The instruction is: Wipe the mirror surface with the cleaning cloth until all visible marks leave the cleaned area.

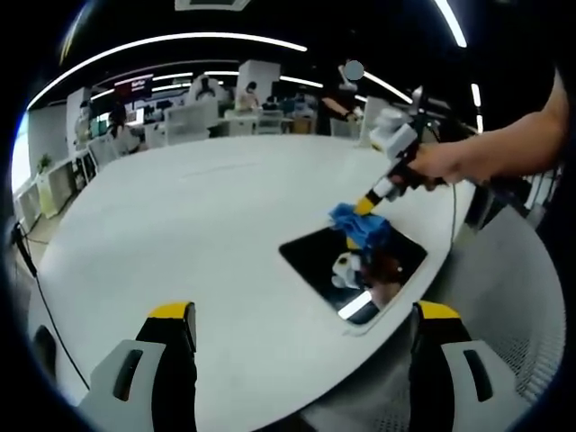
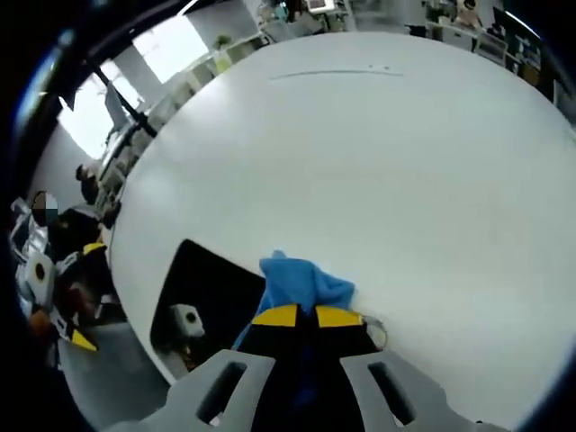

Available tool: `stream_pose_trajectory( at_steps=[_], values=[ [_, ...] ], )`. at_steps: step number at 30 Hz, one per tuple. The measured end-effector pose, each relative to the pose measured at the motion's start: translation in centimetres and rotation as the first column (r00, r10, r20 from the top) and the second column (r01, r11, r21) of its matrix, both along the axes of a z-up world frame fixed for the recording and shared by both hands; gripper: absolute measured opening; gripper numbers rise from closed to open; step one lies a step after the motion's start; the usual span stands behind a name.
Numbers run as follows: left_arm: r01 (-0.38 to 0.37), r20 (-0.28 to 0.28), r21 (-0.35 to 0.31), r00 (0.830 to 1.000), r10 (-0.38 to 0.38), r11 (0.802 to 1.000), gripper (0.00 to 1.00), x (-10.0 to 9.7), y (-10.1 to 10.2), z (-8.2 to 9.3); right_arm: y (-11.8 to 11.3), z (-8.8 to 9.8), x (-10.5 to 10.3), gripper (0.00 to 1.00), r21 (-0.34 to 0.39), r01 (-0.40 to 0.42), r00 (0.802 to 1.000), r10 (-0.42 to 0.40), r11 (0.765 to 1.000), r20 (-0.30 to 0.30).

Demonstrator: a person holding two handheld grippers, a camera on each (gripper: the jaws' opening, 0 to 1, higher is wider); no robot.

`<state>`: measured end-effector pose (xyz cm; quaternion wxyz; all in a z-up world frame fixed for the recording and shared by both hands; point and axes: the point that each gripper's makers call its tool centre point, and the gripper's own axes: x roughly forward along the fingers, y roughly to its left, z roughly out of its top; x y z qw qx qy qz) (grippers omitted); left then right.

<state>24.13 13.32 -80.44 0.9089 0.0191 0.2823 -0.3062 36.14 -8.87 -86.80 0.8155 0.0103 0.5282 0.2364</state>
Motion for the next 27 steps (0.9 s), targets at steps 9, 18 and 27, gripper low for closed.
stream_pose_trajectory(
  at_steps=[9,18,27],
  values=[
    [0.000,0.004,0.000,1.000,0.000,1.000,1.00,-0.1,-0.2,0.0,0.1,0.1,-0.9,0.00,-0.006,0.029,0.999,-0.029,1.000,0.037],
    [-0.003,0.001,-0.006,1.000,0.003,1.000,1.00,-0.1,-0.2,0.0,0.3,0.1,-3.0,0.00,0.015,0.032,0.999,-0.033,0.999,0.037],
    [-0.008,-0.002,-0.001,1.000,0.008,1.000,1.00,-0.1,-0.1,0.0,0.2,0.0,-5.6,0.00,0.039,0.037,0.999,-0.039,0.999,0.032]
  ],
)
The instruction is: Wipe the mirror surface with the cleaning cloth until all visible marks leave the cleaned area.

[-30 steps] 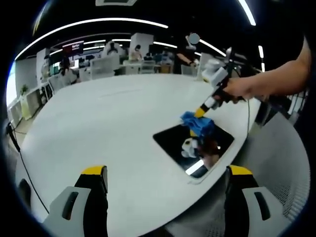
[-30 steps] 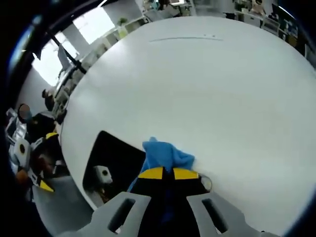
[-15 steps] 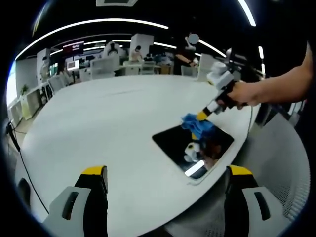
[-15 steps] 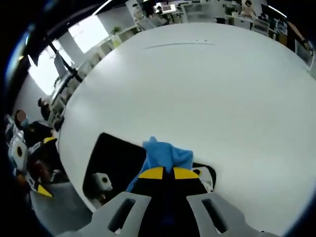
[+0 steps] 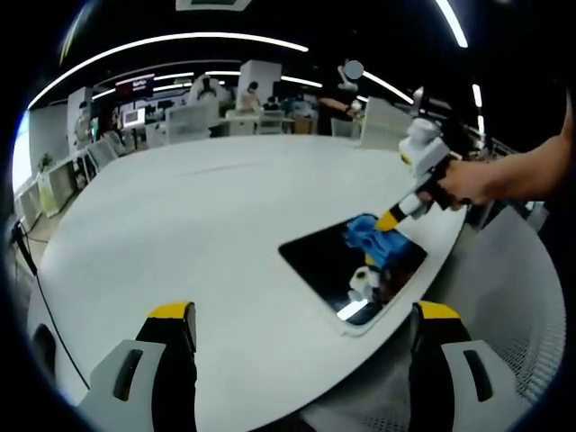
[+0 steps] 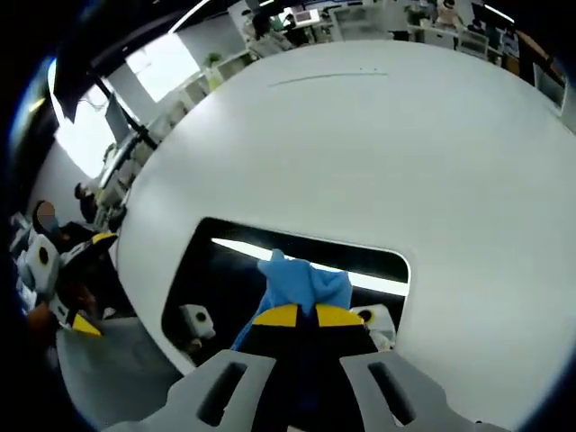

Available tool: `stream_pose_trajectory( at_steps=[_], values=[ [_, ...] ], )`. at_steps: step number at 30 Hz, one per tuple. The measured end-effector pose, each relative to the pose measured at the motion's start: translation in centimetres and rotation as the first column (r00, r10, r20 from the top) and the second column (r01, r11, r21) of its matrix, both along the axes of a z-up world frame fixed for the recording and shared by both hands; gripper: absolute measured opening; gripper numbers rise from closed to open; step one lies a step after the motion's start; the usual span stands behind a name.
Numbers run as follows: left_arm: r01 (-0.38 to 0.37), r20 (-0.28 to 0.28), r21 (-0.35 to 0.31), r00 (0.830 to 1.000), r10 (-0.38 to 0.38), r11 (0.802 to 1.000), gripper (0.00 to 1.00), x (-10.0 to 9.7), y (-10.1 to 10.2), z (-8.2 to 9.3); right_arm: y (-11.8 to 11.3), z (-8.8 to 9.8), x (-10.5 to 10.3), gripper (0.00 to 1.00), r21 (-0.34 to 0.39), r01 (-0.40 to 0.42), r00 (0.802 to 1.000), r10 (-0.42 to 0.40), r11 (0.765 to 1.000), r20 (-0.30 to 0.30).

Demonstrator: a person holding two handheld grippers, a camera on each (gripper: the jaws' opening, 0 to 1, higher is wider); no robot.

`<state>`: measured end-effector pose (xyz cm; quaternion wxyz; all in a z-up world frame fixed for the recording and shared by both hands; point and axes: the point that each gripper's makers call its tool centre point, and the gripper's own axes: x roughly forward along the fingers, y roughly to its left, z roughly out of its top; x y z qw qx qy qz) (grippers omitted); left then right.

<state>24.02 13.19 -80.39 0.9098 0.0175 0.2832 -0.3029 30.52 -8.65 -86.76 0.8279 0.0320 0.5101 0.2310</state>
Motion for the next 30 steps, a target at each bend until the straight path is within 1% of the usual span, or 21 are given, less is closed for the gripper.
stream_pose_trajectory(
  at_steps=[7,30],
  values=[
    [-0.001,-0.003,-0.003,1.000,0.001,1.000,1.00,0.1,0.0,-0.1,0.1,0.0,-1.3,0.00,0.021,0.014,1.000,-0.014,1.000,-0.011],
    [0.007,-0.009,0.004,1.000,-0.007,1.000,1.00,-0.1,0.0,-0.2,0.1,0.0,-6.6,0.00,0.049,-0.009,0.999,0.011,0.999,-0.045]
  ],
)
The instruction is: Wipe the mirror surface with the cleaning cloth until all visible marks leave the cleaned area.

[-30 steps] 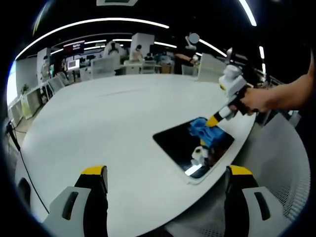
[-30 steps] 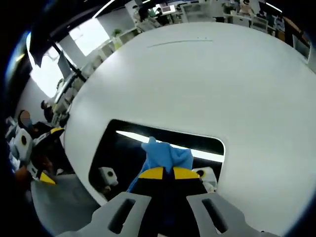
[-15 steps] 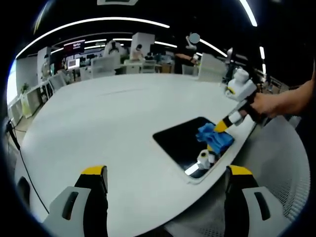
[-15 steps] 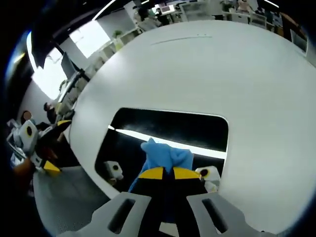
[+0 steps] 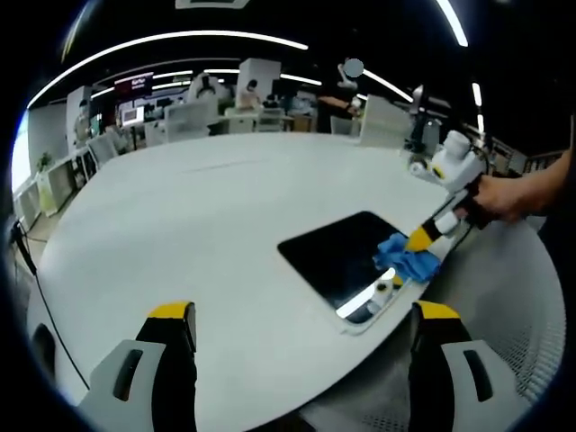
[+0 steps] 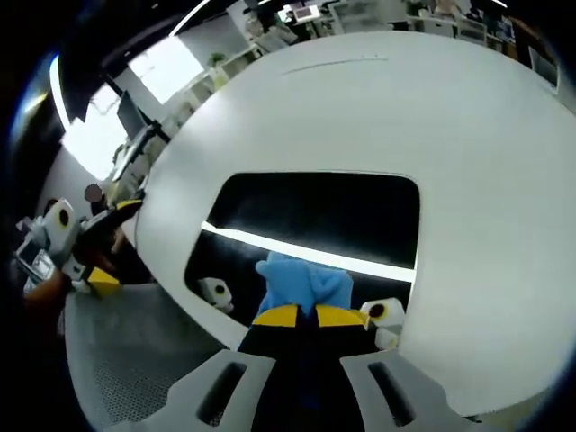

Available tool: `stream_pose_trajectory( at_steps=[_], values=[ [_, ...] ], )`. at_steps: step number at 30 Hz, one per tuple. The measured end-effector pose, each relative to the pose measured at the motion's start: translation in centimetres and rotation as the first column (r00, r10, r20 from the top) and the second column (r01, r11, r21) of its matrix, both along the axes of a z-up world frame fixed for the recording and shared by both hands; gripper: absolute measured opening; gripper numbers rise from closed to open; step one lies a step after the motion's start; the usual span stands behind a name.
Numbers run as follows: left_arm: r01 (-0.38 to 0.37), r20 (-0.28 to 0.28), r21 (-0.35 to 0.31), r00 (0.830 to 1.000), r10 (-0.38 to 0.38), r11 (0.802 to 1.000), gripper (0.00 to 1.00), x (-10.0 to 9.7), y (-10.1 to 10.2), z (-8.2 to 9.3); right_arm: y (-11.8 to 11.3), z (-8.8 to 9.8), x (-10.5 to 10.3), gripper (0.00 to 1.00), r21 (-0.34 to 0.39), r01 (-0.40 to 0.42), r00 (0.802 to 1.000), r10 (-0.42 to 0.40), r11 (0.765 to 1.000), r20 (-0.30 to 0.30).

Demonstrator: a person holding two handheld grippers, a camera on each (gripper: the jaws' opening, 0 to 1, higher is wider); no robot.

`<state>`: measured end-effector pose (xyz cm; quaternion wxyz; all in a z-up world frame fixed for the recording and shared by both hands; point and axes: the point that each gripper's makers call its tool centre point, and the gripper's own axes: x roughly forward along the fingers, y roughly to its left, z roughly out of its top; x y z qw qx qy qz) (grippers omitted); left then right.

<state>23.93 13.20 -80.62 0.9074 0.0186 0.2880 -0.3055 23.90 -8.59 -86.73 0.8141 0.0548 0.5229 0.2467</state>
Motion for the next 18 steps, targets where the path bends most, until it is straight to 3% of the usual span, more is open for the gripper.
stream_pose_trajectory(
  at_steps=[18],
  values=[
    [-0.004,-0.011,-0.001,1.000,0.004,1.000,1.00,0.1,0.0,-0.1,0.0,0.0,-1.4,0.00,0.017,-0.017,0.999,0.017,1.000,-0.027]
  ],
)
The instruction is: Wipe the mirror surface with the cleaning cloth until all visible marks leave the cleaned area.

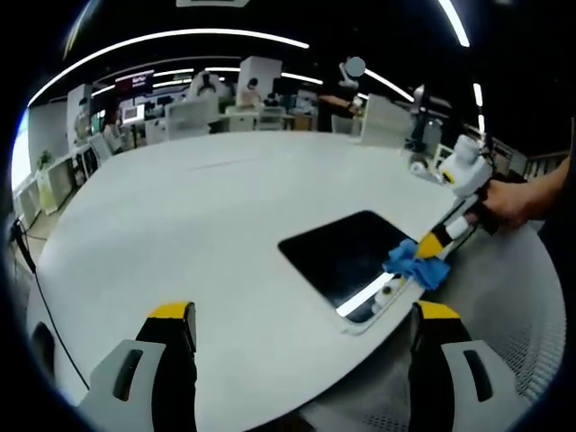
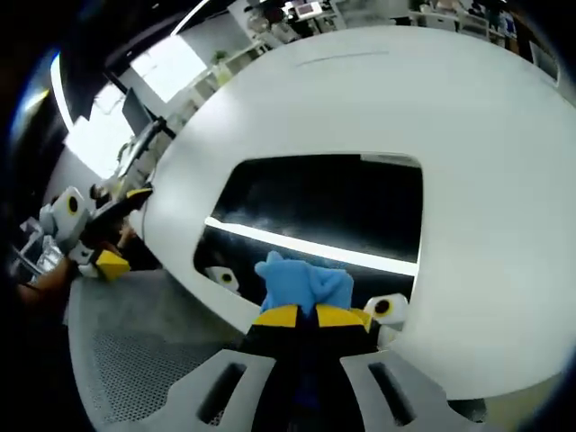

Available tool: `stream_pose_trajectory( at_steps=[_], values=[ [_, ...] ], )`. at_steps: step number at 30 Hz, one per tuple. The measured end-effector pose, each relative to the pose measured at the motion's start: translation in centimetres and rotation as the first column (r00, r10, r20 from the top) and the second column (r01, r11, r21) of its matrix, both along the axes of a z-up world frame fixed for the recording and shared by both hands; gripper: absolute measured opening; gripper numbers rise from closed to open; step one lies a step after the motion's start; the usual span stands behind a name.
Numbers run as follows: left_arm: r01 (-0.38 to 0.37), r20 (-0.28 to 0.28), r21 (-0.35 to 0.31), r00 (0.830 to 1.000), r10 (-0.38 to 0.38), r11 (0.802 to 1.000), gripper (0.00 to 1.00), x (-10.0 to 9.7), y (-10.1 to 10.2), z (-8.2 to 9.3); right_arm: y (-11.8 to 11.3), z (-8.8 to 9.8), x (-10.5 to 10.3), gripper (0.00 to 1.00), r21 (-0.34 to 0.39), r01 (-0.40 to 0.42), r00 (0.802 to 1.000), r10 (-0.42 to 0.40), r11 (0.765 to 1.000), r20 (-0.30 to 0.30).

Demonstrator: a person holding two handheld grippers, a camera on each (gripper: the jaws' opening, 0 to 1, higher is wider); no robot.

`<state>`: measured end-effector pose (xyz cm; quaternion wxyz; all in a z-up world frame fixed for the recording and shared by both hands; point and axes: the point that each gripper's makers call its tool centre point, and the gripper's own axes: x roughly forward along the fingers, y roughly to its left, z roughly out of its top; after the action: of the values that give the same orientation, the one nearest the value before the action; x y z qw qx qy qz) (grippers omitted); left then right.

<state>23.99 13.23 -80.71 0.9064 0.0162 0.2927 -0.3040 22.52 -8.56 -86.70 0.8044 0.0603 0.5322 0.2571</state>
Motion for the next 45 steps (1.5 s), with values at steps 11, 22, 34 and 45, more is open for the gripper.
stream_pose_trajectory(
  at_steps=[11,22,34,45],
  values=[
    [-0.010,0.003,-0.001,1.000,0.010,1.000,1.00,0.0,0.1,0.0,-0.1,0.0,0.0,0.00,0.011,-0.007,1.000,0.007,1.000,-0.003],
    [-0.021,0.008,0.005,1.000,0.021,1.000,1.00,0.0,0.4,0.1,-1.4,0.0,-0.2,0.00,0.009,0.004,1.000,-0.004,1.000,-0.014],
    [-0.017,0.006,0.010,1.000,0.017,1.000,1.00,0.0,0.4,-0.1,-3.9,0.0,0.0,0.00,-0.005,0.052,0.998,-0.052,0.999,-0.037],
    [-0.026,0.005,0.005,1.000,0.026,1.000,1.00,0.0,0.5,0.0,-4.4,0.0,-0.2,0.00,-0.018,0.056,0.997,-0.057,0.998,-0.045]
  ],
)
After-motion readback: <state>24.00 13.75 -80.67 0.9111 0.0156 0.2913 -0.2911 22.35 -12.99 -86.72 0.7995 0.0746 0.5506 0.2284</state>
